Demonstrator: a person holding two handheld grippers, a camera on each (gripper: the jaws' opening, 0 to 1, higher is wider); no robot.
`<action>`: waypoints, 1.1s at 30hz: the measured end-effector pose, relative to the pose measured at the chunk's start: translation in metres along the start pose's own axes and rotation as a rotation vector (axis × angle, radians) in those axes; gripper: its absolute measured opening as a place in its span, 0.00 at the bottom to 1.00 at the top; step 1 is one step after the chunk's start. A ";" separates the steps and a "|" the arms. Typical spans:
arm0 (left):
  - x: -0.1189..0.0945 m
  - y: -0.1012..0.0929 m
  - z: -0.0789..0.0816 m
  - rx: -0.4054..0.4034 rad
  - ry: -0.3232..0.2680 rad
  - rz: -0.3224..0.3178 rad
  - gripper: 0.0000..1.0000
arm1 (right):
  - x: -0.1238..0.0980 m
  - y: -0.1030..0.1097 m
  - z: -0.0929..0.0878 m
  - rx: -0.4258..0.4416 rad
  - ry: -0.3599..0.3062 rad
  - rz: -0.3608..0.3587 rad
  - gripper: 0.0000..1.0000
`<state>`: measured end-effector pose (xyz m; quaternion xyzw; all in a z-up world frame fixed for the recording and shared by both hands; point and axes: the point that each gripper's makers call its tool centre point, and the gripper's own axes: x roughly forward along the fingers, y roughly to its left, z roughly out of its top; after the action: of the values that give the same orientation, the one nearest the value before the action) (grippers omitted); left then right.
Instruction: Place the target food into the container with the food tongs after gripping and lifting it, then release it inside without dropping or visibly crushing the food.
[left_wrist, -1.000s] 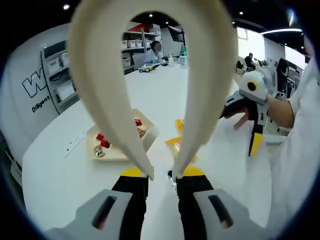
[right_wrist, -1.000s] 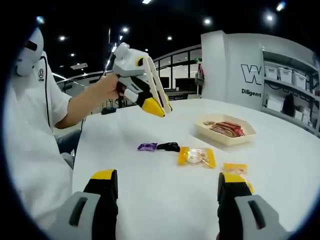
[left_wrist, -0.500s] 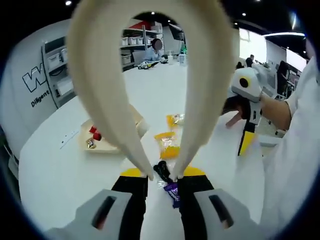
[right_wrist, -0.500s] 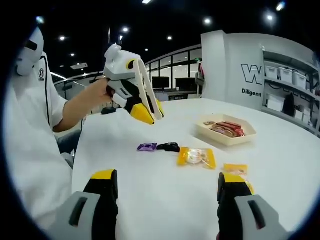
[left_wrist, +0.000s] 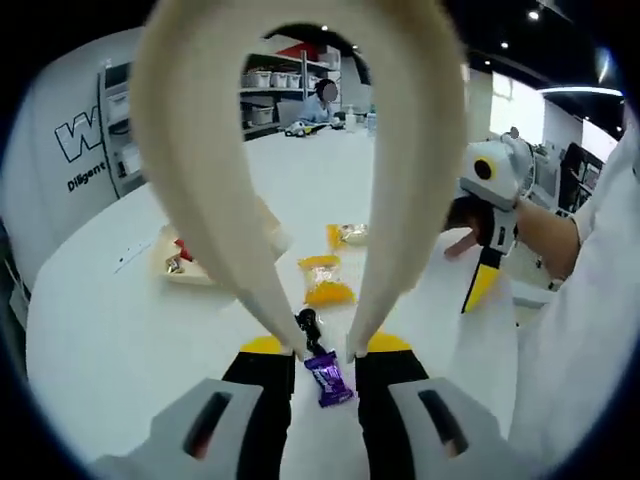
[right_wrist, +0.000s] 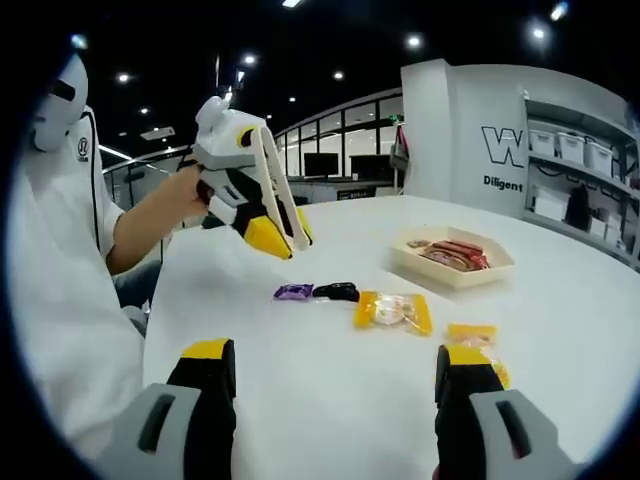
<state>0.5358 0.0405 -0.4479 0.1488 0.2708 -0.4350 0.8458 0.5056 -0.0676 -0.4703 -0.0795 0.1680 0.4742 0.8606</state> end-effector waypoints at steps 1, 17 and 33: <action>0.000 0.000 -0.001 -0.005 0.000 0.003 0.22 | 0.000 0.000 0.000 0.001 0.000 0.000 0.81; 0.008 -0.001 -0.020 -0.032 0.044 0.044 0.23 | 0.000 -0.001 -0.003 0.009 -0.001 0.000 0.81; 0.014 0.004 -0.032 -0.059 0.083 0.101 0.23 | 0.000 0.000 -0.003 0.010 -0.008 0.006 0.82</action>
<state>0.5352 0.0490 -0.4815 0.1551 0.3103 -0.3769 0.8588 0.5055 -0.0684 -0.4731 -0.0726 0.1670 0.4761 0.8603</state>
